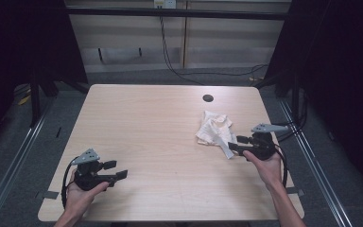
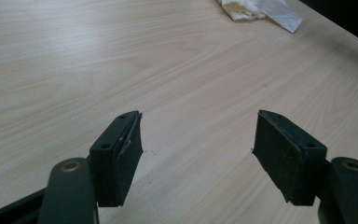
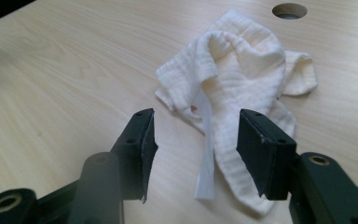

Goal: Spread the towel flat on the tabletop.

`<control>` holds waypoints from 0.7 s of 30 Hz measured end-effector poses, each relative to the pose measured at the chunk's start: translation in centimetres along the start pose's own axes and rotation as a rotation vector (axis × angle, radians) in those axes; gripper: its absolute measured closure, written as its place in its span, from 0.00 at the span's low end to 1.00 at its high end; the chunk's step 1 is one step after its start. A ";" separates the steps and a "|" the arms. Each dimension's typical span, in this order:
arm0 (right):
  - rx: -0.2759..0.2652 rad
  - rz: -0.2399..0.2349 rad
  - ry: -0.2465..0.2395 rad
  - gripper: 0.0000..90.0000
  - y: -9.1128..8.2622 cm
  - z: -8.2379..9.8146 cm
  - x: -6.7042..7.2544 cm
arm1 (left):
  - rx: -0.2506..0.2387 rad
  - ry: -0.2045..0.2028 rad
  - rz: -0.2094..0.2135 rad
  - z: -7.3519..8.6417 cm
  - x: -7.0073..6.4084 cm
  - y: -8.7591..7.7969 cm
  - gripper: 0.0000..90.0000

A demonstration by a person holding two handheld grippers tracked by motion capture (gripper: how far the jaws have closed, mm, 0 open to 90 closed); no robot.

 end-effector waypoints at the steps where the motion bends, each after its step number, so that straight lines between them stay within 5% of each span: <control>1: 0.000 0.009 -0.016 0.56 0.4 -0.2 -0.2 | 0.000 -0.001 -0.002 0.0 0.0 0.0 0.35; 4: 0.004 0.025 -0.020 0.59 1.5 -0.2 -1.1 | -0.006 -0.004 -0.006 0.0 0.0 -0.1 0.35; 7: 0.070 0.035 -0.040 0.61 2.8 0.9 -1.7 | -0.005 -0.002 -0.010 0.0 0.1 -0.2 0.35; 10: 0.062 0.007 -0.002 0.64 3.9 0.8 -2.2 | 0.004 0.001 -0.020 0.2 0.2 -0.3 0.37; 13: 0.068 0.022 -0.022 0.64 4.8 0.3 -3.0 | 0.000 0.004 -0.021 0.1 0.2 -0.3 0.37; 21: 0.140 0.054 -0.019 0.57 6.6 1.0 -4.4 | 0.003 0.006 -0.019 0.2 0.2 -0.3 0.37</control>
Point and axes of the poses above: each handheld gripper's, and its own axes: y roughly forward along the jaws, z roughly out of its underside, x roughly to its left, the point moved 9 cm from there along y, roughly forward along the jaws, and after that the axes turned 14 degrees about -x, right-handed, at the moved point
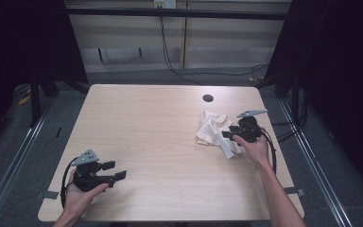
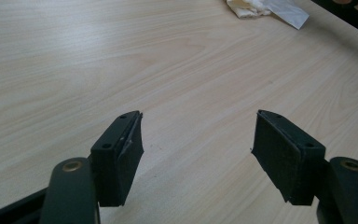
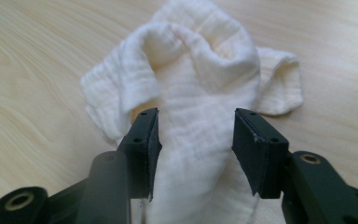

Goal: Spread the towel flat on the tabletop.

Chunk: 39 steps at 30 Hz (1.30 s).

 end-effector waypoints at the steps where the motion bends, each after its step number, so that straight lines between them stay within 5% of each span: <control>1: 0.021 0.013 -0.019 0.56 0.6 0.6 -0.3 | 0.000 0.001 0.004 0.0 0.0 0.0 0.37; 8: 0.013 0.006 -0.003 0.57 1.8 0.7 -0.6 | 0.010 0.006 0.010 0.1 -0.1 0.2 0.38; 16: 0.048 0.008 -0.017 0.73 3.1 1.9 -0.2 | 0.013 0.008 0.012 0.2 -0.2 0.2 0.38; 21: 0.039 -0.008 0.015 0.90 3.4 2.2 0.4 | 0.014 0.013 0.012 0.2 -0.2 0.3 0.38; 24: 0.035 -0.040 0.046 0.92 3.2 2.4 1.0 | 0.015 0.014 0.016 0.2 -0.3 0.3 0.38; 39: 0.020 -0.128 0.040 0.93 1.8 3.8 5.5 | 0.029 0.027 0.061 0.3 -1.4 0.8 0.53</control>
Point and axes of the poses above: each handheld gripper's, and its own axes: y roughly forward along the jaws, z roughly out of its underside, x roughly to its left, the point moved 9 cm from there along y, roughly forward along the jaws, and after that the axes turned 14 degrees about -x, right-handed, at the moved point
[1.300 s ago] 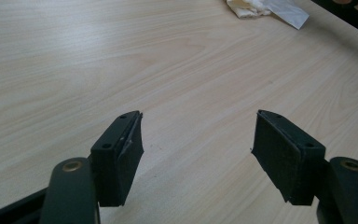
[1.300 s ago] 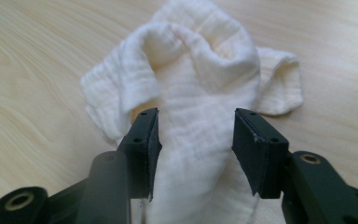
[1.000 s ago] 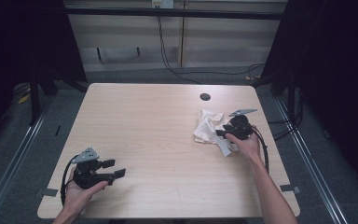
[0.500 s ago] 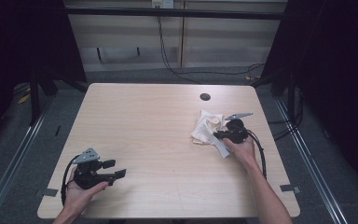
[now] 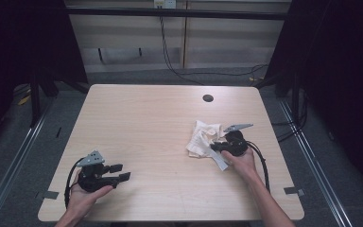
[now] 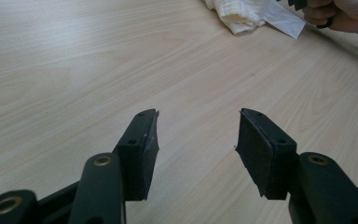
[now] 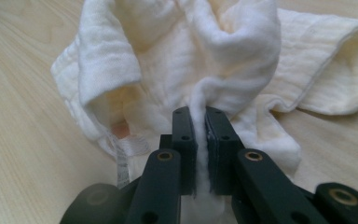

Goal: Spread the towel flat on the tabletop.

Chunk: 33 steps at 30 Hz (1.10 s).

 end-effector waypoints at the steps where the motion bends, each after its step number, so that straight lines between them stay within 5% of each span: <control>1: 0.000 -0.004 -0.004 0.93 0.0 0.1 0.3 | -0.001 0.001 -0.001 0.0 -0.1 0.0 0.55; 17: 0.037 -0.081 -0.032 0.93 0.3 0.9 5.1 | 0.007 0.044 0.072 -0.6 -1.6 0.8 0.72; 24: 0.048 -0.133 -0.043 0.92 1.0 0.9 7.4 | 0.038 0.087 0.138 -1.6 -3.6 3.9 0.82; 33: 0.053 -0.187 -0.053 0.88 1.1 1.1 9.7 | 0.054 0.145 0.198 -3.1 -6.7 8.0 0.72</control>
Point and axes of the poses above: each handheld gripper's, and its own axes: y roughly forward along the jaws, z roughly out of its underside, x roughly to its left, the point moved 9 cm from there along y, roughly forward along the jaws, and after that the axes turned 14 degrees about -x, right-handed, at the moved point
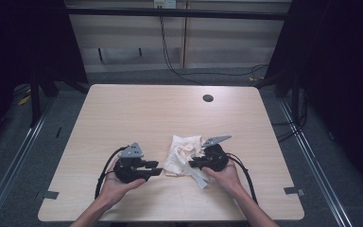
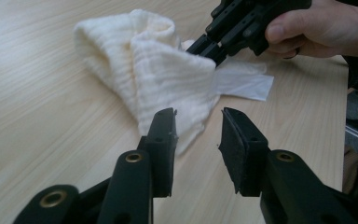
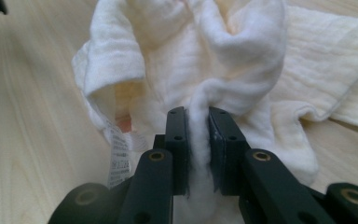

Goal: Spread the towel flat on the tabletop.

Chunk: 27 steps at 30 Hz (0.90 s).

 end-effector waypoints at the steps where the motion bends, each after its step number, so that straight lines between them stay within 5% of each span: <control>1: -0.002 -0.005 -0.005 0.88 0.1 0.0 0.2 | -0.002 -0.001 0.005 -0.1 0.0 0.4 0.71; 11: -0.003 -0.078 -0.015 0.85 0.9 -0.3 2.6 | 0.036 -0.019 0.019 1.4 0.7 2.0 0.71; 17: -0.003 -0.057 -0.038 0.72 0.4 -0.6 2.7 | 0.092 -0.023 -0.006 3.1 1.8 2.1 0.70; 22: -0.042 -0.041 -0.034 0.67 -2.6 -0.7 2.6 | 0.115 -0.025 -0.009 4.0 2.1 2.3 0.70; 27: -0.024 -0.060 -0.045 0.78 -6.0 2.1 3.7 | 0.121 -0.018 -0.009 4.1 2.0 2.4 0.73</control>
Point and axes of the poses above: each handheld gripper's, and its own axes: y roughly forward along the jaws, z roughly out of its underside, x roughly to its left, the point moved 9 cm from there along y, roughly forward along the jaws, and after that the axes turned 14 degrees about -x, right-handed, at the moved point
